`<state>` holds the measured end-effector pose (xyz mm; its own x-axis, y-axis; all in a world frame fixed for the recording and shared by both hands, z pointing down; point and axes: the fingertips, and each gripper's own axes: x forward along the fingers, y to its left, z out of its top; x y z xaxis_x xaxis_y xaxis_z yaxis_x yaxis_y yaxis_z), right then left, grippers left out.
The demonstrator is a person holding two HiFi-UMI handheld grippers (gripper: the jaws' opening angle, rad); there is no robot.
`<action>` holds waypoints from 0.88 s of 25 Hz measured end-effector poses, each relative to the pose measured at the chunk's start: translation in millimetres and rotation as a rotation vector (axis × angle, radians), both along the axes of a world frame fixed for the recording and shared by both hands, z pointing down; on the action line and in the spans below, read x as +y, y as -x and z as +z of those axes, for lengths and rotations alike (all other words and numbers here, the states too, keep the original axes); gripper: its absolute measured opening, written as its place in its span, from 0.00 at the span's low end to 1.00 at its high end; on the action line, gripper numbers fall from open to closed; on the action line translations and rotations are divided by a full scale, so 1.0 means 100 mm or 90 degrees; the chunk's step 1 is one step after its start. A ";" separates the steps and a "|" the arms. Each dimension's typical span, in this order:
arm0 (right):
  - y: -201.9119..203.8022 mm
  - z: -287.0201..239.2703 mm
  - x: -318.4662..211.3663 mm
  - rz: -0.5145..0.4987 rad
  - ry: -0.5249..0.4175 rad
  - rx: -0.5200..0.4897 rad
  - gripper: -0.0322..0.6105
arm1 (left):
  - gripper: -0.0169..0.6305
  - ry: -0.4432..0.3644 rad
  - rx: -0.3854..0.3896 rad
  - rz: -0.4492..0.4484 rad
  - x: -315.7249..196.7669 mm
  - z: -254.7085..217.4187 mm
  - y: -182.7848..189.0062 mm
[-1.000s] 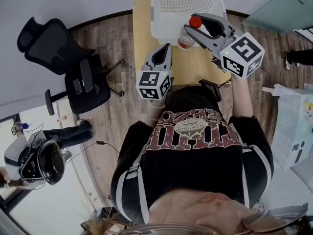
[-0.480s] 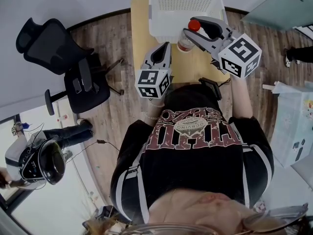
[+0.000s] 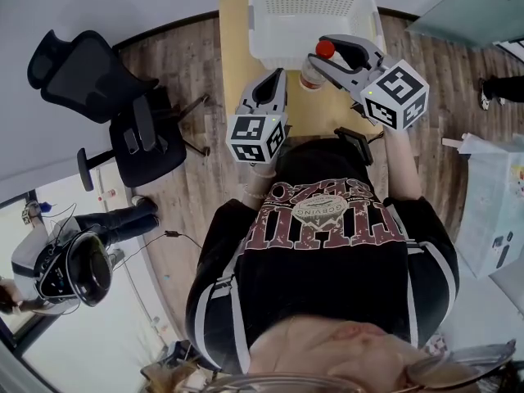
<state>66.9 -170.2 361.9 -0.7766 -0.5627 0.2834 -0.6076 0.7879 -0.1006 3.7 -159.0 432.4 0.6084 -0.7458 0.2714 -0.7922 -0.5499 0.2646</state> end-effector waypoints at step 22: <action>-0.12 0.48 -0.04 0.010 0.046 0.026 0.32 | 0.10 0.004 -0.006 -0.002 -0.01 0.01 -0.03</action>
<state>78.7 -173.8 410.2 -0.7549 -0.5514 0.3551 -0.6241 0.7704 -0.1307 6.8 -159.9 433.9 0.6035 -0.7459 0.2818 -0.7964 -0.5459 0.2605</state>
